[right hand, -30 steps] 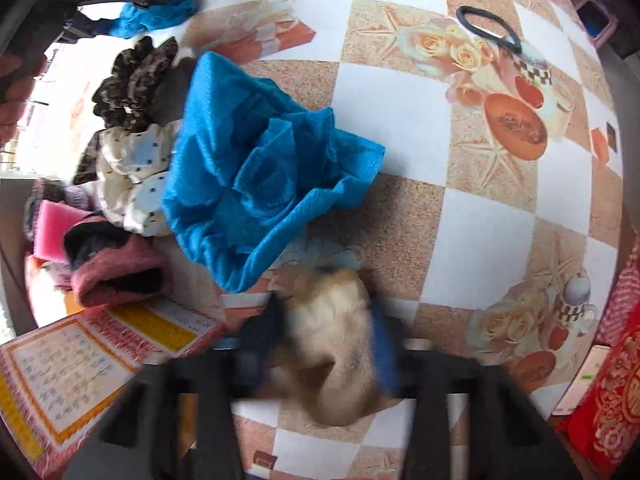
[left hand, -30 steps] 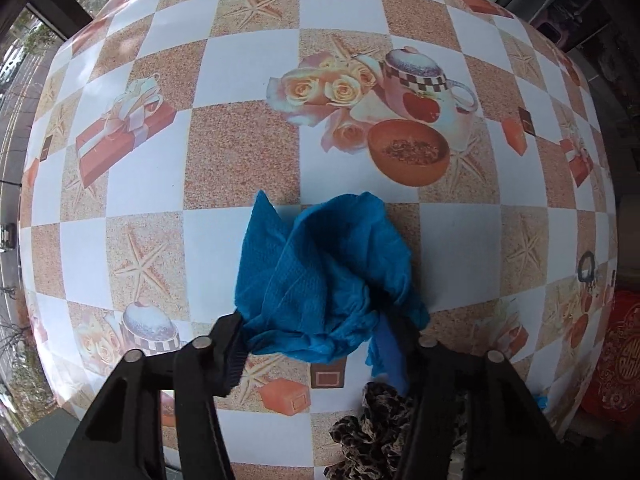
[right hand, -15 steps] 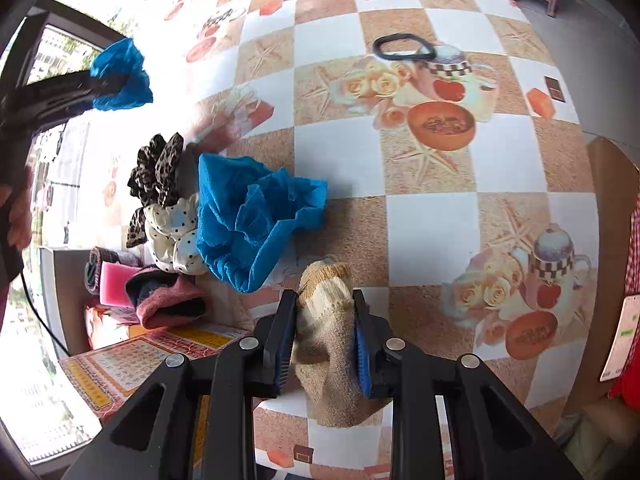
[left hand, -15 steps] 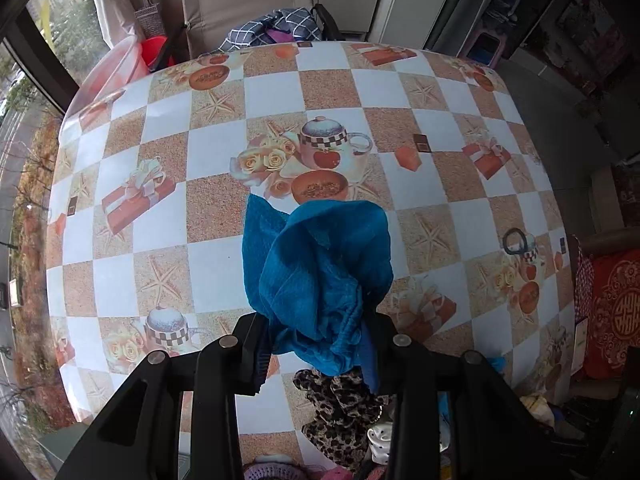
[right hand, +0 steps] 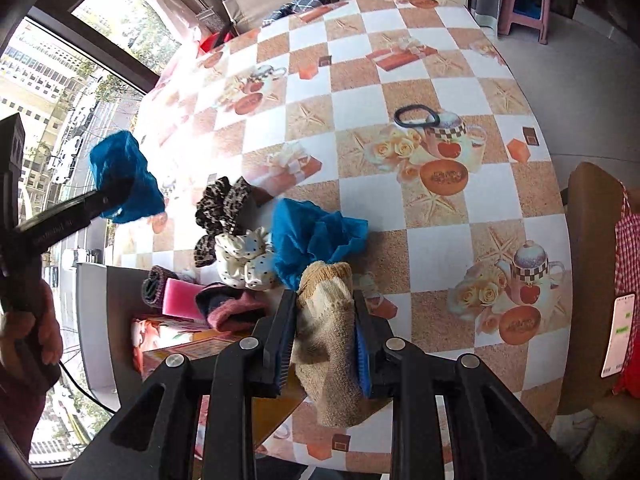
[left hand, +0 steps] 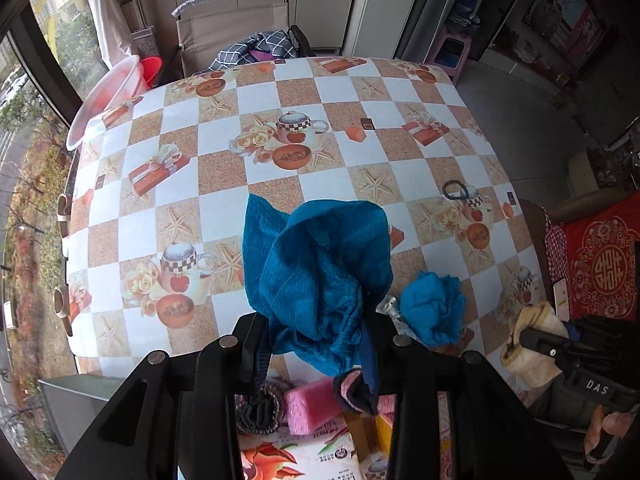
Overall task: Organize soft objects
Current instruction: 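Lift the blue cloth with the left tool while the right tool lifts the beige sock, then carry the blue cloth over the white box while the right tool carries the sock there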
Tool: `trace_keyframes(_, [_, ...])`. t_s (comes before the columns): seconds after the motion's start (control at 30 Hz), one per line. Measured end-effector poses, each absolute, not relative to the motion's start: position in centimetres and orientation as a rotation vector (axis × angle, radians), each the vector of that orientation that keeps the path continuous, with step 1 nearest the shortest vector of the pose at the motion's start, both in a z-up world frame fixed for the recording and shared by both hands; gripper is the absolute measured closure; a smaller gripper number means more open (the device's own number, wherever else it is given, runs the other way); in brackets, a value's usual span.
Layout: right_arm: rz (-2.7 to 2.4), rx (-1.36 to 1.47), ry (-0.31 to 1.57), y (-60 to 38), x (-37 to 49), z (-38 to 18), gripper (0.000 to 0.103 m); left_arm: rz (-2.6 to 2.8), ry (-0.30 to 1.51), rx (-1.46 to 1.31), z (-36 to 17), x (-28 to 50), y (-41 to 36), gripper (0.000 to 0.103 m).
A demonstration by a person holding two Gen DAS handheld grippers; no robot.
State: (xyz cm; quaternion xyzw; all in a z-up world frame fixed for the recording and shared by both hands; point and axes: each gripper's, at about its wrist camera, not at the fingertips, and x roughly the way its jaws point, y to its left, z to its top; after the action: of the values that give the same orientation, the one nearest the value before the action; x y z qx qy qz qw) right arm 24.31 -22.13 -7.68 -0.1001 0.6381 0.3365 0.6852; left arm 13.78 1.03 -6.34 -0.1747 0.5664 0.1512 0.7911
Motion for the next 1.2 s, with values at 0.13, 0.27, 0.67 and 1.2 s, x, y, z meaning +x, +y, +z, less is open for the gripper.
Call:
trace_keyframes(0.13, [0.801,-0.226,1.379,-21.0,22.2,-4.7,0.075,0.317,1.212,-0.354,-4.7,10.7,-0.4,0.064])
trace_keyframes(0.27, [0.837,-0.226,1.351,-20.5,19.6,-2.3,0.075,0.304,1.205,-0.33,-3.3,7.3,-2.0,0.064])
trace_keyframes(0.67, [0.896,-0.277,1.328,-19.7,10.5,1.0,0.075,0.246,1.213,-0.315,-1.6,-1.9,-5.7,0.063])
trace_keyframes(1.2, [1.046,-0.405,1.356,-14.5,0.7,0.1,0.075,0.363,1.174,-0.408,-1.0,-12.1,-4.2,0.063])
